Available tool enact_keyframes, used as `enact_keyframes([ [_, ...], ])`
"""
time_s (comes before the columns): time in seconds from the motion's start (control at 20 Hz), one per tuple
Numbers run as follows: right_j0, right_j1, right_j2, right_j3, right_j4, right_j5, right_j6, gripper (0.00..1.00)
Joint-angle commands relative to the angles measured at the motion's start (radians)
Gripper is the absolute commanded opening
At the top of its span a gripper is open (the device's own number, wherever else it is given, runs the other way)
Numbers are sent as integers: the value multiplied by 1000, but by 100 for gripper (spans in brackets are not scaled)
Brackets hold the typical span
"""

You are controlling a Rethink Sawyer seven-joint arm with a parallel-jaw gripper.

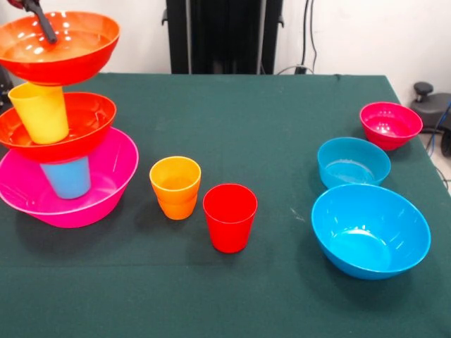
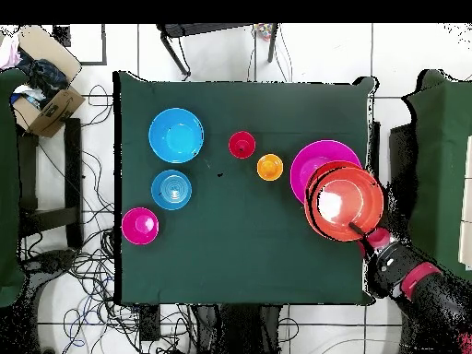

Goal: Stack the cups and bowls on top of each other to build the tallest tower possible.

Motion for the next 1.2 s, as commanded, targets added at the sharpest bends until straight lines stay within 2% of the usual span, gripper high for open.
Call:
enact_keyframes([
  [0.05,35,-10,2,35,14,67,-51,0],
  [0.6,39,68,-41,-20,-54,64,-133,0],
  [1.2,45,115,-68,-60,-89,72,-176,0],
])
